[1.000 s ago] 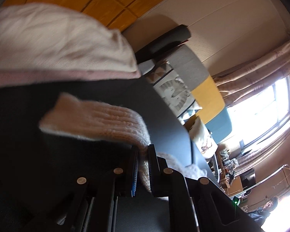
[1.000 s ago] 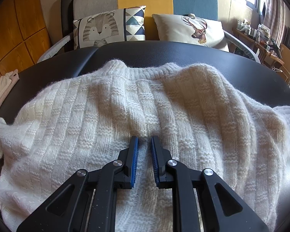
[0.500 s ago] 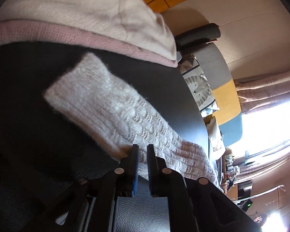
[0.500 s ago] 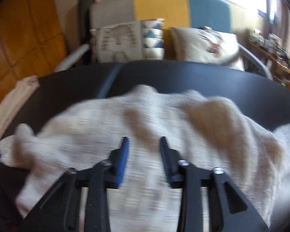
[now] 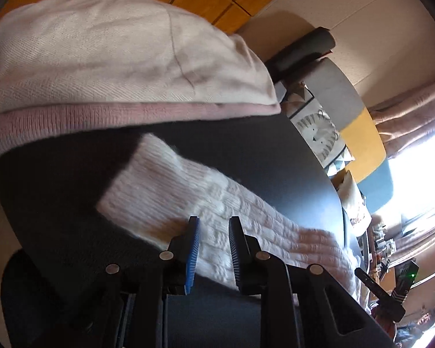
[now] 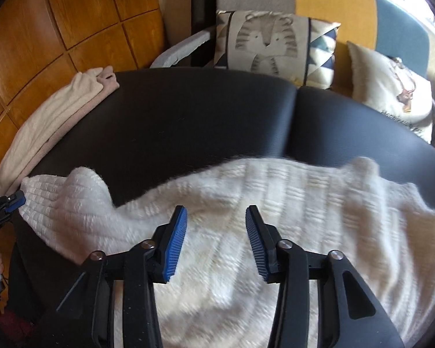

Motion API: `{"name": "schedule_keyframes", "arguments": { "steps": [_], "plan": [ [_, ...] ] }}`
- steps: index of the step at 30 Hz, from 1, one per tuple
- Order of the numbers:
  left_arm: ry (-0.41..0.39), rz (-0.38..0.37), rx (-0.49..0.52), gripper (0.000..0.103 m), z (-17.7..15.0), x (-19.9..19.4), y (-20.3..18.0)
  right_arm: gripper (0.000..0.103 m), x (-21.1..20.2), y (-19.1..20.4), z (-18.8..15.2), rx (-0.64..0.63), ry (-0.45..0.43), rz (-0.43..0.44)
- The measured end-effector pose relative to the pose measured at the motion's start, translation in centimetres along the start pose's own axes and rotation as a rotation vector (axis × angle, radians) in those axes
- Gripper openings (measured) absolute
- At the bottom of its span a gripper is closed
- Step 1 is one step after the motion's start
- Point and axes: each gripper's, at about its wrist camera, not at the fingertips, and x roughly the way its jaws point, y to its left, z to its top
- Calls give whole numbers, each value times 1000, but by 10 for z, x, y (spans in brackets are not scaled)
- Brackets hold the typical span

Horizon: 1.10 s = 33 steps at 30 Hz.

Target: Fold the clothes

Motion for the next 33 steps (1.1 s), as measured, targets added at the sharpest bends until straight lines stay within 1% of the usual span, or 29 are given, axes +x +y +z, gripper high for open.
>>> {"name": "schedule_keyframes", "arguments": {
  "steps": [1, 3, 5, 6, 8, 11, 14, 18, 19, 21, 23, 24, 25, 27, 29, 32, 33],
  "plan": [
    [5, 14, 20, 20, 1, 2, -1, 29, 6, 1, 1, -1, 22, -3],
    [11, 52, 81, 20, 1, 5, -7, 29, 21, 4, 3, 1, 69, -19],
    [8, 98, 135, 18, -1, 5, -9, 29, 26, 6, 7, 6, 71, -43],
    [7, 128, 169, 14, -1, 6, -11, 29, 29, 7, 9, 9, 72, -55],
    [2, 169, 219, 13, -1, 6, -15, 29, 35, 8, 13, 14, 74, -78],
    [-12, 195, 211, 12, 1, 3, -10, 29, 42, 8, 22, 25, 70, -111],
    [-20, 200, 198, 11, 1, 1, -4, 29, 48, 2, 29, 68, 54, -121],
    [-38, 227, 247, 11, -3, 3, -11, 29, 51, 0, 36, 74, 48, -129],
    [-44, 230, 249, 11, -3, 3, -12, 30, 48, -2, 37, 82, 51, -114],
    [-44, 231, 234, 12, -2, 2, -16, 30, 34, -10, 35, 128, 42, -41],
    [-49, 204, 208, 12, -1, -4, -19, 30, 9, -18, 27, 169, -14, 2],
    [-49, 195, 216, 12, -3, -3, -24, 30, -4, -20, 20, 171, -29, 6],
    [-45, 194, 239, 12, -5, 1, -31, 30, -14, -21, 13, 159, -20, 0],
    [-38, 190, 285, 12, -9, 7, -44, 30, -30, -20, -6, 117, 16, -39],
    [-30, 187, 330, 13, -13, 14, -57, 30, -37, -20, -23, 102, 38, -46],
    [-19, 181, 399, 14, -19, 24, -77, 30, -39, -23, -45, 112, 55, -46],
    [-5, 197, 420, 14, -21, 29, -83, 30, -37, -23, -51, 121, 56, -46]
  ]
}}
